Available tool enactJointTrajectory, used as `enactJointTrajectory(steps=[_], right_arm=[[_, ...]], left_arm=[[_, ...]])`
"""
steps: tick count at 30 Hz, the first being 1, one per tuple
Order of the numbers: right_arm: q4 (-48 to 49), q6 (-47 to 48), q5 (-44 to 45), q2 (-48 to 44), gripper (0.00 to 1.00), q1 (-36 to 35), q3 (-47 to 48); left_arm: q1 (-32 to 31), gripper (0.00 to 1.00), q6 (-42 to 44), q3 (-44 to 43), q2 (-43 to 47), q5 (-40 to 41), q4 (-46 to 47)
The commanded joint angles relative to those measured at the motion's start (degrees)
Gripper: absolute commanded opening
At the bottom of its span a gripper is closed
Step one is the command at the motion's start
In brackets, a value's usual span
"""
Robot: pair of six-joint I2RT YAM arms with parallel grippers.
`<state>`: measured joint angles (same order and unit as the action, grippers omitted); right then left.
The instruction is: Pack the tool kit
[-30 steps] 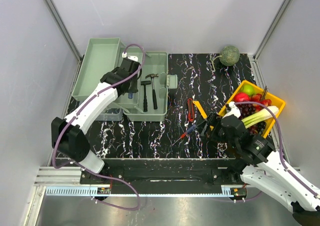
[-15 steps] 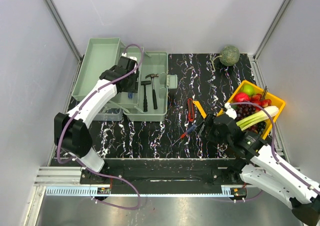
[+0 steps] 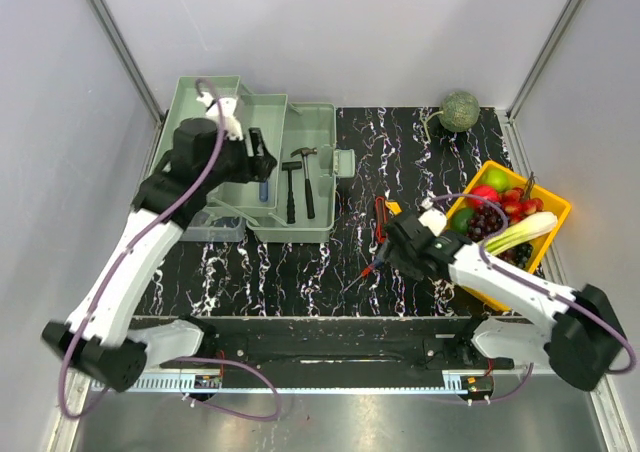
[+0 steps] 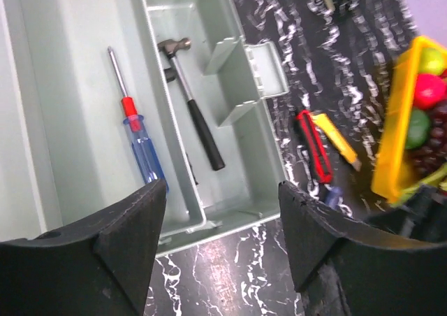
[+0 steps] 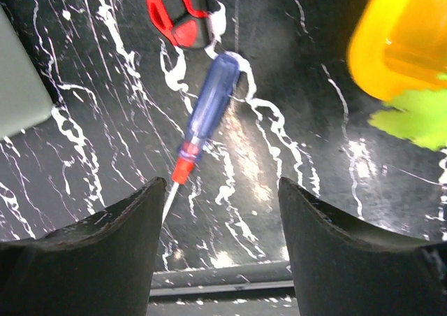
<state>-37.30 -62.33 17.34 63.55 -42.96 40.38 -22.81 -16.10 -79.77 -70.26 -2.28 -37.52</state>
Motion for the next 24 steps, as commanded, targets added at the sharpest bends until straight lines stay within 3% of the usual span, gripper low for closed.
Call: enactJointTrajectory(steps=[1,6,9,15,24], right_arm=[[1.4,-5.6,4.3,8.1,0.67,0.2,7.9],[-0.7,-8.2,5.7,17.5,0.65,0.2,13.3],[-4.4,-12.3,5.5,23.5,0.59,0.2,16.5],[-6.1,-17.5,4.5,28.0,0.52,0.2,17.0],[-7.0,-19.5,5.9,33.6,0.50,0.2,18.4]], left_arm=[[0.0,0.70,-2.3,4.8,8.4,-5.5,4.6],[0.0,0.72,-7.1,12.1,13.8,-12.8,9.2],[0.0,0.72,-9.7,17.1,15.8,-16.3,12.4],[0.0,0.73,-8.6,18.3,17.2,-17.6,11.9],[0.0,0.75,-7.5,19.0,18.1,-18.7,11.5]])
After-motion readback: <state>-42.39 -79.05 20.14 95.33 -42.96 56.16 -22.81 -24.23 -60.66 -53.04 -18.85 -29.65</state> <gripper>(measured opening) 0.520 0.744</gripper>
